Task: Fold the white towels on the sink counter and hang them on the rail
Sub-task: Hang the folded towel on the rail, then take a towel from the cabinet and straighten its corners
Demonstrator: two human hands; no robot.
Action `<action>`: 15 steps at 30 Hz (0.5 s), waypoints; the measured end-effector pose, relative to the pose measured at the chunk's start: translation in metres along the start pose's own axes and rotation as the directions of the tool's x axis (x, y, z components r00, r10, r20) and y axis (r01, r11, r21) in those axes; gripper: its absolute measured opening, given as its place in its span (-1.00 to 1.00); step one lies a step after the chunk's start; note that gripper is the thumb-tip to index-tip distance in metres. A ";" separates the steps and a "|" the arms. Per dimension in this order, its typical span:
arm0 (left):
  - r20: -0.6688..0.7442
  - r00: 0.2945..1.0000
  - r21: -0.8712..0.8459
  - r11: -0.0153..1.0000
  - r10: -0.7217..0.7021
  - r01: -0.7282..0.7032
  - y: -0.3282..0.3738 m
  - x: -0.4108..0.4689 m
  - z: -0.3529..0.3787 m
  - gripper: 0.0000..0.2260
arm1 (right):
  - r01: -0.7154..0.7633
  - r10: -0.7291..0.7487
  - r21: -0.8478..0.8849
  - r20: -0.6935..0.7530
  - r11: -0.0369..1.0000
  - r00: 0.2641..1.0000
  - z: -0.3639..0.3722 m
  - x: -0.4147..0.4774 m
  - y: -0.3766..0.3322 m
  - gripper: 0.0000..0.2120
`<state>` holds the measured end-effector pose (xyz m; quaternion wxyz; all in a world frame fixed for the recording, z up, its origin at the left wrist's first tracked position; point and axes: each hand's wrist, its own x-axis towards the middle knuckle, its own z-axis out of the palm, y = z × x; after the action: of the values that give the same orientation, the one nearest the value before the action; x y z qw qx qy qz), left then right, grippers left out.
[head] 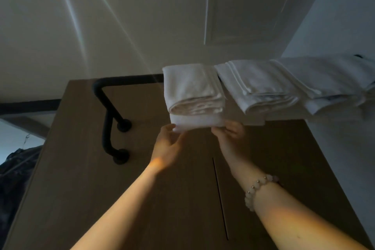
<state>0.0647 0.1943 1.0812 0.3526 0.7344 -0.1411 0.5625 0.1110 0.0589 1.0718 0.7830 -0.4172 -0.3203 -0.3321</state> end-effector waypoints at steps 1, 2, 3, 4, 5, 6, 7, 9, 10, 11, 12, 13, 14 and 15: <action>-0.001 1.000 0.126 0.992 0.024 -0.023 -0.012 -0.010 0.000 -0.61 | 0.069 -0.068 -0.146 0.015 0.987 0.998 -0.009 -0.010 0.010 -0.74; 0.018 0.998 0.288 0.956 0.059 -0.062 -0.024 -0.022 0.000 -0.64 | 0.160 -0.137 -0.365 0.088 0.917 0.987 -0.020 -0.022 0.020 -0.75; 0.052 0.993 0.441 0.890 0.103 -0.115 -0.036 -0.036 0.001 -0.66 | 0.280 -0.201 -0.578 0.199 0.766 0.959 -0.031 -0.036 0.029 -0.76; 0.087 0.985 0.551 0.816 0.150 -0.173 -0.046 -0.052 0.002 -0.67 | 0.424 -0.283 -0.707 0.316 0.566 0.906 -0.041 -0.050 0.036 -0.76; 0.113 0.978 0.610 0.764 0.177 -0.209 -0.053 -0.070 0.004 -0.67 | 0.538 -0.341 -0.745 0.425 0.395 0.838 -0.048 -0.062 0.044 -0.75; 0.136 0.974 0.631 0.742 0.180 -0.225 -0.056 -0.088 0.006 -0.66 | 0.604 -0.358 -0.741 0.501 0.294 0.788 -0.054 -0.075 0.053 -0.73; 0.159 0.970 0.632 0.735 0.186 -0.244 -0.060 -0.108 0.008 -0.65 | 0.642 -0.364 -0.735 0.548 0.220 0.753 -0.060 -0.090 0.061 -0.72; 0.213 0.953 0.652 0.696 0.213 -0.302 -0.070 -0.145 0.014 -0.69 | 0.670 -0.338 -0.728 0.600 0.145 0.725 -0.069 -0.119 0.076 -0.68; 0.232 0.948 0.663 0.677 0.219 -0.319 -0.076 -0.164 0.015 -0.68 | 0.676 -0.318 -0.723 0.615 0.139 0.722 -0.074 -0.135 0.083 -0.65; 0.235 0.950 0.660 0.685 0.203 -0.310 -0.080 -0.183 0.017 -0.65 | 0.679 -0.311 -0.720 0.619 0.142 0.722 -0.079 -0.150 0.089 -0.64; 0.228 0.959 0.650 0.708 0.167 -0.277 -0.085 -0.205 0.018 -0.63 | 0.675 -0.300 -0.722 0.616 0.155 0.728 -0.085 -0.166 0.096 -0.65; 0.222 0.966 0.642 0.726 0.131 -0.245 -0.091 -0.224 0.020 -0.62 | 0.670 -0.291 -0.724 0.614 0.163 0.734 -0.093 -0.182 0.104 -0.66; 0.223 0.970 0.638 0.738 0.096 -0.220 -0.095 -0.243 0.021 -0.62 | 0.663 -0.273 -0.727 0.611 0.178 0.743 -0.100 -0.198 0.111 -0.66; 0.237 0.970 0.639 0.743 0.057 -0.200 -0.100 -0.264 0.022 -0.62 | 0.653 -0.240 -0.731 0.610 0.199 0.755 -0.108 -0.215 0.120 -0.67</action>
<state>0.0550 0.2010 0.7984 0.0154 0.8529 -0.0197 0.5215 0.1066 0.0712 0.8029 0.1979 -0.7174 -0.3237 -0.5843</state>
